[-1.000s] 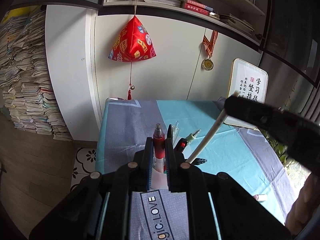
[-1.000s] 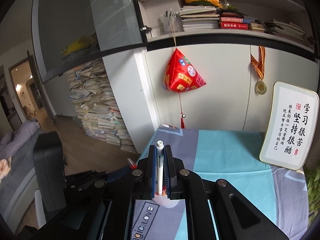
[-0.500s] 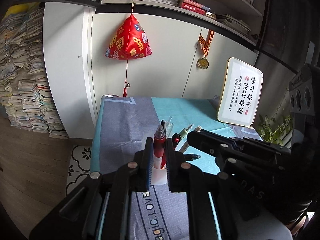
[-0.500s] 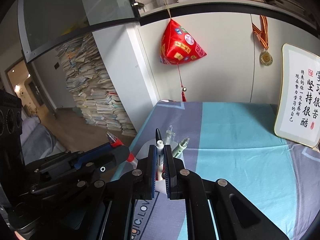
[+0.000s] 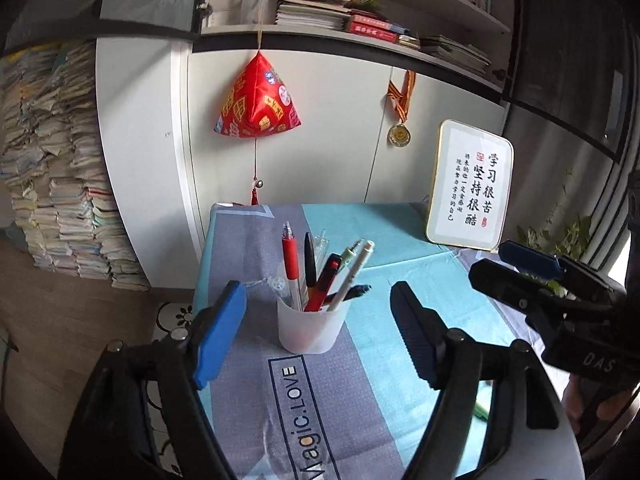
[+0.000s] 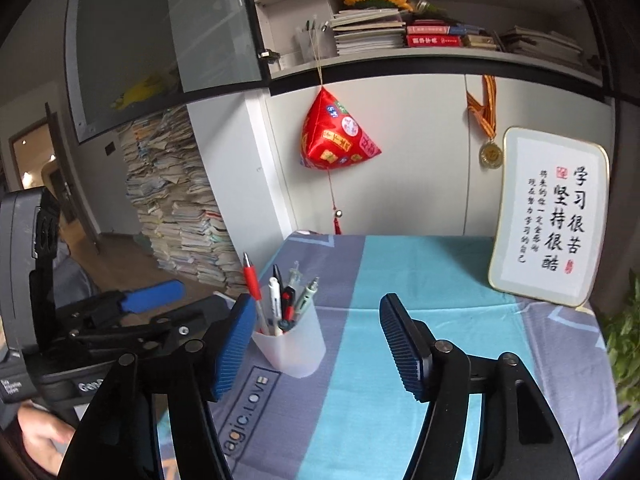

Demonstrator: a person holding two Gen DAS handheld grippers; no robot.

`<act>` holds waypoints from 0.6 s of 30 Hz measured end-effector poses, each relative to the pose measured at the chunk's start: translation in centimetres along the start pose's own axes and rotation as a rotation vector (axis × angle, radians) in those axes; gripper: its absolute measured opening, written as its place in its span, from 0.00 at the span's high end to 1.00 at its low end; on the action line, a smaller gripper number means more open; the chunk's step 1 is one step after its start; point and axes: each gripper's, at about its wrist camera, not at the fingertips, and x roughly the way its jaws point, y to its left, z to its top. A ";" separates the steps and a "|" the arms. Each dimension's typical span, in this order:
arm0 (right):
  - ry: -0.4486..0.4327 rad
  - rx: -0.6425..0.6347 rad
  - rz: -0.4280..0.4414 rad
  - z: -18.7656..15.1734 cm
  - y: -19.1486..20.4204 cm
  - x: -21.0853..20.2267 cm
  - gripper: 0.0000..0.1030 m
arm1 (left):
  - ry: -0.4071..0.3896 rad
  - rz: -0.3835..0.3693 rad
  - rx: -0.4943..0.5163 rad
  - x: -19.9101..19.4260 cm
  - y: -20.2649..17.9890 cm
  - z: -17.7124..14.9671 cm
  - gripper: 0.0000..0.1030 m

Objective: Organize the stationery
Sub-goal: 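Move the left tool to the green highlighter while the right tool approaches the eraser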

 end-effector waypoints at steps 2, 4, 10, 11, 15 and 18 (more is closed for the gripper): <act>0.034 -0.019 -0.023 -1.0 -1.3 -1.0 0.35 | 0.005 -0.021 0.033 -0.6 -1.3 -1.0 0.25; 0.072 -0.045 -0.065 -2.4 -2.7 -1.8 0.35 | 0.025 -0.055 0.044 -0.8 -2.5 -2.3 0.24; 0.232 -0.061 -0.168 -7.7 -8.0 -1.9 0.35 | 0.127 -0.132 0.074 0.9 -7.0 -6.7 0.23; 0.263 -0.049 -0.168 -8.6 -8.9 -1.6 0.35 | 0.159 -0.155 0.060 1.5 -7.7 -7.5 0.23; 0.310 -0.034 -0.181 -11.3 -11.1 -1.5 0.35 | 0.245 -0.195 0.064 3.4 -10.8 -10.4 0.23; 0.313 -0.005 -0.145 -12.2 -12.1 -1.8 0.35 | 0.276 -0.195 0.098 4.1 -12.9 -11.8 0.23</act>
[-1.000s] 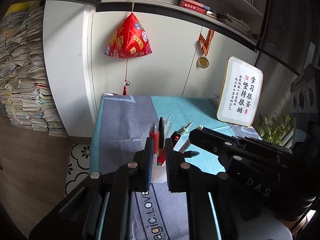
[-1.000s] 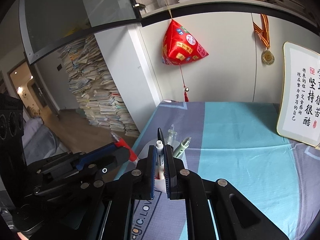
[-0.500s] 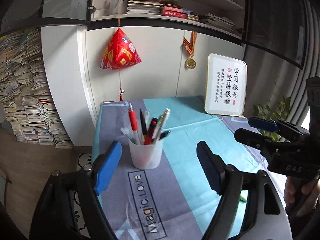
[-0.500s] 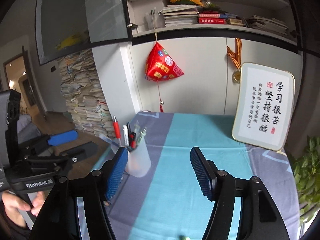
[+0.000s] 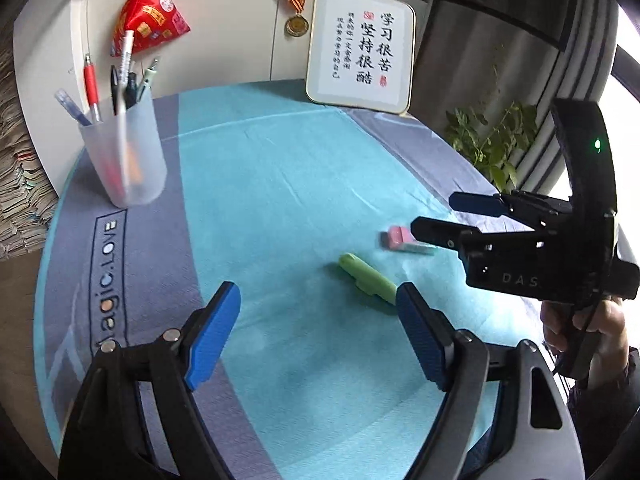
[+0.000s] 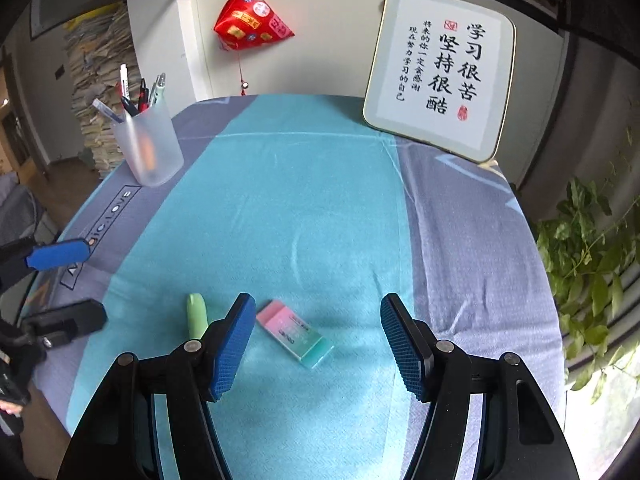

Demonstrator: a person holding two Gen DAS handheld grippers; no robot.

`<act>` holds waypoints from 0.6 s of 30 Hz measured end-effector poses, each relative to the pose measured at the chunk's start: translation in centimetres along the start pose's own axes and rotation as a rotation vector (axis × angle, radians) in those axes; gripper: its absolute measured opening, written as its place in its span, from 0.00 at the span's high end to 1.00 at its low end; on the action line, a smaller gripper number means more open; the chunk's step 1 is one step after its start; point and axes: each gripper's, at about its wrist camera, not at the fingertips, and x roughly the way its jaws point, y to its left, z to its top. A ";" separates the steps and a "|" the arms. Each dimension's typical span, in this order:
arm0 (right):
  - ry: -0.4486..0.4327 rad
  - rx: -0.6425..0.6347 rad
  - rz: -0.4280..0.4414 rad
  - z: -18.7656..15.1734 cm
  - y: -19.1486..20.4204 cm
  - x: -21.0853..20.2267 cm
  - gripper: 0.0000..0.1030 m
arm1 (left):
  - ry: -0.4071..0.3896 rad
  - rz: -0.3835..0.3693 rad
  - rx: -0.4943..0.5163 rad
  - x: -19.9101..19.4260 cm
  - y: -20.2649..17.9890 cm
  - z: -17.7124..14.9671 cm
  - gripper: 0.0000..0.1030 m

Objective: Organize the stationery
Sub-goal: 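Move the left tool to the green highlighter while the right tool approaches the eraser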

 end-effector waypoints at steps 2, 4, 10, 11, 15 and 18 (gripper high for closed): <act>-0.007 -0.004 0.001 -0.4 0.0 -0.1 0.35 | 0.011 -0.015 -0.001 0.6 -0.9 -0.2 0.23; -0.013 -0.021 0.000 -0.7 0.1 -0.2 0.35 | 0.029 -0.029 -0.008 1.1 -1.5 -0.2 0.23; -0.025 -0.067 0.034 -1.6 1.0 -0.1 0.35 | 0.063 -0.017 -0.005 2.3 -2.9 -0.2 0.24; -0.029 -0.077 0.032 -1.8 1.2 0.0 0.36 | 0.066 -0.003 -0.005 2.6 -3.0 -0.2 0.24; -0.017 -0.094 0.071 -2.2 0.9 0.8 0.49 | 0.092 -0.044 -0.045 3.6 -2.8 -0.5 0.25; -0.012 -0.115 0.083 -2.7 0.8 1.4 0.67 | 0.066 -0.020 -0.001 3.7 -3.7 -0.9 0.26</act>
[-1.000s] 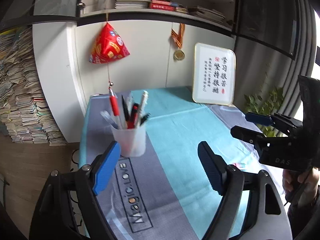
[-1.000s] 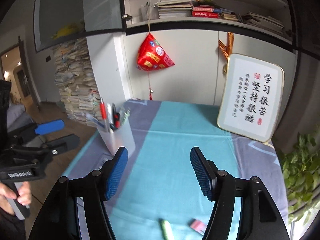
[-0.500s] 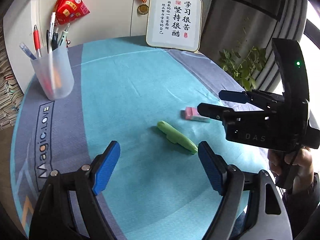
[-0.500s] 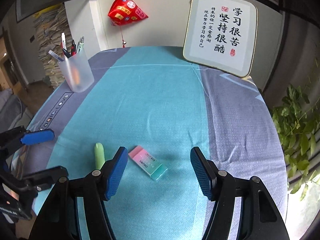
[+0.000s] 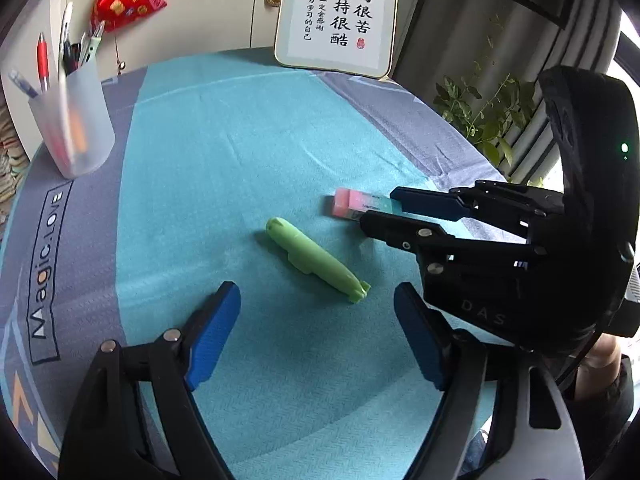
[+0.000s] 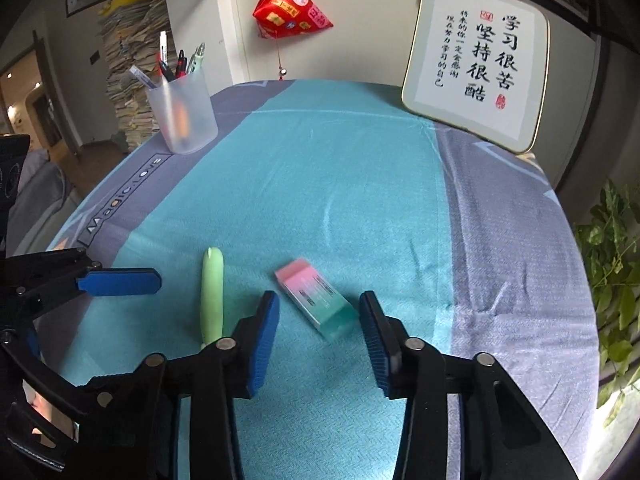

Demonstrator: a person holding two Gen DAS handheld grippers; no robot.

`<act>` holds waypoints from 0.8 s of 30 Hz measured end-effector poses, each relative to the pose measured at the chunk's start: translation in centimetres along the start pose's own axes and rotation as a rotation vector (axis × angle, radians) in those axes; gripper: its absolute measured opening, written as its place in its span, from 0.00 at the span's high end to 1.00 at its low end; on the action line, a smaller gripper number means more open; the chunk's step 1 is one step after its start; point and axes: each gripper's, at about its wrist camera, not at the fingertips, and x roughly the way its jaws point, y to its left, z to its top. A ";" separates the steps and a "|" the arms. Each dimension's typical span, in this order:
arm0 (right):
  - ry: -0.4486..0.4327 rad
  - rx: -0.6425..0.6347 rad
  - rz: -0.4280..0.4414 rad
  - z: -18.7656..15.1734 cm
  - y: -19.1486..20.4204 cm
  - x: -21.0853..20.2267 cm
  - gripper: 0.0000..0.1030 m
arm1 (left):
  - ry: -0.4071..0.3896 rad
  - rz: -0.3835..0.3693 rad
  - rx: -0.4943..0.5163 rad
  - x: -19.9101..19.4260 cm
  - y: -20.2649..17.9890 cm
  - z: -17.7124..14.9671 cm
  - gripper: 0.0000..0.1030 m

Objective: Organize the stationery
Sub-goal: 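Move the left tool to the green highlighter while the right tool approaches the eraser, then close the left tool on the green highlighter while the right tool grasps the eraser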

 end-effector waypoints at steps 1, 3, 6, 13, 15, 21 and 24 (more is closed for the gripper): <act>-0.003 -0.019 -0.008 -0.1 0.2 0.0 0.70 | 0.002 -0.016 0.007 0.1 -0.2 -0.1 0.30; -0.009 -0.023 -0.007 -0.2 0.1 -0.2 0.71 | -0.014 -0.016 0.021 0.1 -0.4 -0.2 0.41; -0.013 0.012 0.016 -0.3 -0.5 -0.5 0.74 | -0.032 -0.005 0.042 0.2 -0.6 -0.1 0.66; -0.010 0.069 0.004 -1.2 -2.0 -1.4 0.75 | -0.034 -0.058 -0.026 0.0 1.1 0.1 0.90; -0.009 0.072 0.002 -1.4 -2.1 -1.7 0.75 | -0.031 -0.061 -0.026 -0.2 1.0 0.0 0.90; -0.022 0.077 0.009 -1.6 -1.9 -2.4 0.76 | -0.029 -0.068 -0.034 -0.6 0.7 -0.3 0.90; -0.031 0.082 0.015 -1.4 -1.8 -2.9 0.79 | -0.034 -0.070 -0.040 -0.9 0.8 -0.2 0.90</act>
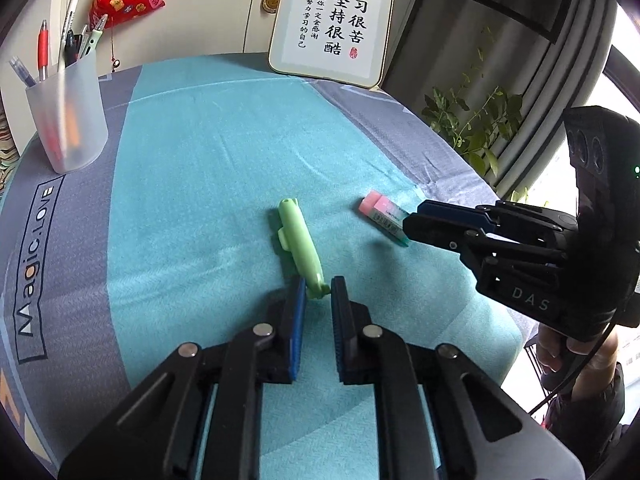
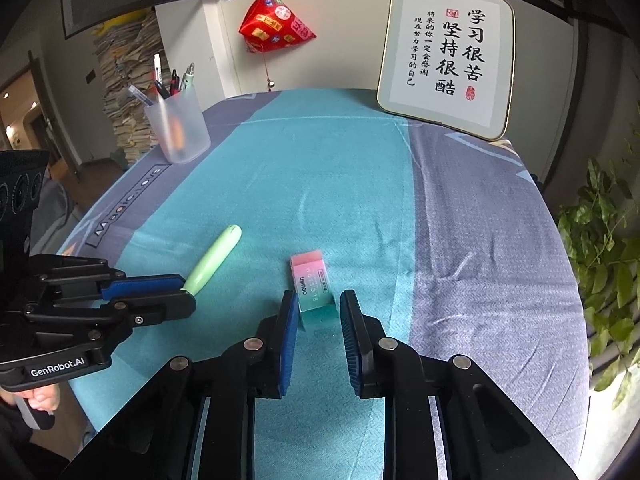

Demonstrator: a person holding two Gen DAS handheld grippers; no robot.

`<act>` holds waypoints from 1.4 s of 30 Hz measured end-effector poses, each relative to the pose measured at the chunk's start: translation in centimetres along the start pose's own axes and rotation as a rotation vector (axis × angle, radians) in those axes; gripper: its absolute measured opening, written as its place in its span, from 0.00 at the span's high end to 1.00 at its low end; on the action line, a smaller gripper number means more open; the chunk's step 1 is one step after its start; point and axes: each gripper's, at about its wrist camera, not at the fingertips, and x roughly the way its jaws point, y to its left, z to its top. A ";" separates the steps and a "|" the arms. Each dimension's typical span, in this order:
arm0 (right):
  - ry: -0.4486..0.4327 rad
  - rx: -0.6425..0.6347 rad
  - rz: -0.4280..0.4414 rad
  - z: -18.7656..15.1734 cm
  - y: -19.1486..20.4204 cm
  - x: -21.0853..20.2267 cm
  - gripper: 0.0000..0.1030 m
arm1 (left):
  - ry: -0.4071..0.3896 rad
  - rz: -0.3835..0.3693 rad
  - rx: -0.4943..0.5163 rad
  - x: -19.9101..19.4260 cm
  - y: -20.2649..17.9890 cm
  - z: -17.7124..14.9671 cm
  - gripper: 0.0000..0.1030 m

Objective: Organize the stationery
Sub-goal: 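Close the left tool on the green highlighter while the right tool grasps the eraser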

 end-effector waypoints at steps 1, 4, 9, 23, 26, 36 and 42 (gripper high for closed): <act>-0.004 0.001 -0.001 0.1 0.1 -0.2 0.81 | -0.006 0.003 0.000 -0.2 0.1 0.0 0.90; -0.014 0.016 0.004 0.4 0.1 -0.5 0.84 | -0.018 0.010 -0.003 -0.7 0.4 0.2 0.90; 0.000 0.032 0.002 0.4 -0.1 -0.1 0.89 | -0.026 0.022 -0.012 -1.3 0.9 0.3 0.90; 0.012 0.045 -0.054 -0.1 0.8 1.0 0.40 | -0.007 0.057 -0.011 -0.3 1.0 -0.4 0.87; 0.000 -0.015 -0.143 -0.5 2.1 1.0 0.79 | -0.013 0.069 0.004 -0.2 0.8 -0.3 0.88; -0.064 0.080 -0.051 0.5 1.2 -1.7 0.79 | -0.021 0.022 -0.021 -1.4 1.5 -0.4 0.93; -0.066 0.067 -0.035 0.7 2.0 -2.3 0.79 | -0.024 0.061 -0.013 -0.9 1.4 -0.8 0.92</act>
